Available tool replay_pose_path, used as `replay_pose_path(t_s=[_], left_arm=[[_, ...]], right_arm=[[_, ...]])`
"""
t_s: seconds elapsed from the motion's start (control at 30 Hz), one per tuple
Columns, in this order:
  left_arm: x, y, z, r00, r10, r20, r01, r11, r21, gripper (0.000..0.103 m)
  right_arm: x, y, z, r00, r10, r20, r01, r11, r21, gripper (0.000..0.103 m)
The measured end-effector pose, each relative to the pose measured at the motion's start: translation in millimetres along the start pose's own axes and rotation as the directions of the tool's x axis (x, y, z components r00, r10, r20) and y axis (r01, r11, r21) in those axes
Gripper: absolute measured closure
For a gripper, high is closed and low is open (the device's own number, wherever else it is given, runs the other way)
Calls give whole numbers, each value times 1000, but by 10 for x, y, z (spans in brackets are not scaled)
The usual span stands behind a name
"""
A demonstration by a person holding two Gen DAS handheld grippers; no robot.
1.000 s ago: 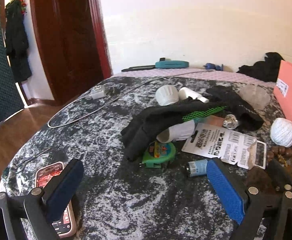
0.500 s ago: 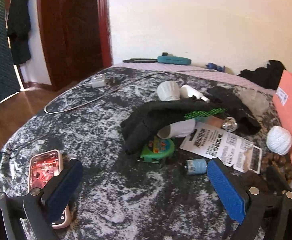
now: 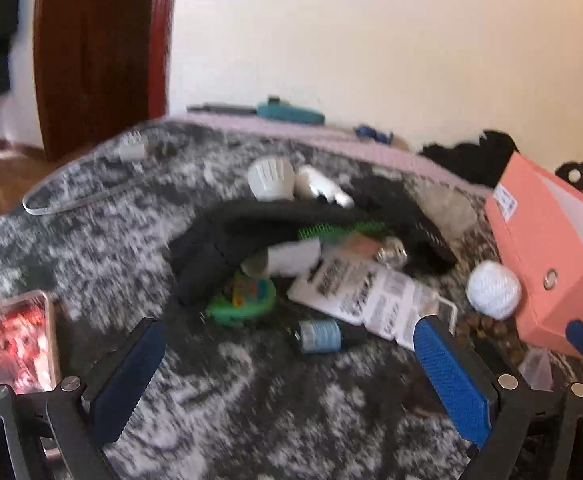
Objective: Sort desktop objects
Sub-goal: 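Move both tools toward the black gloves on the table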
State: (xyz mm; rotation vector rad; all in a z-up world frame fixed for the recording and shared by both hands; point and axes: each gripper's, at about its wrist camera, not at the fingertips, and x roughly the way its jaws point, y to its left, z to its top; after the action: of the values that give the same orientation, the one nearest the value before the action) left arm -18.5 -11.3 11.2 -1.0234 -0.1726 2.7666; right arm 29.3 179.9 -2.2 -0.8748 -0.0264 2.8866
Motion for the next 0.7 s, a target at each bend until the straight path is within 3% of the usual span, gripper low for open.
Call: replay_pose_path(t_s=[0.3,0.47,0.7], left_arm=[[39,8,-109,998,24,-58,-25,1000,-15,1],[28,43,-89,998,25,-61,-26,1000,-16,1],[-83,-123,-38,1000,-1,-24,2,999,44,1]], right_arm=[[14,-8,-7,1000,0,-8,0,1000,0,0],[12,3,-8,1000,-6,-8,6,1000,-2,0],[-121,-137,44,996,-80,25,79,995,53,0]])
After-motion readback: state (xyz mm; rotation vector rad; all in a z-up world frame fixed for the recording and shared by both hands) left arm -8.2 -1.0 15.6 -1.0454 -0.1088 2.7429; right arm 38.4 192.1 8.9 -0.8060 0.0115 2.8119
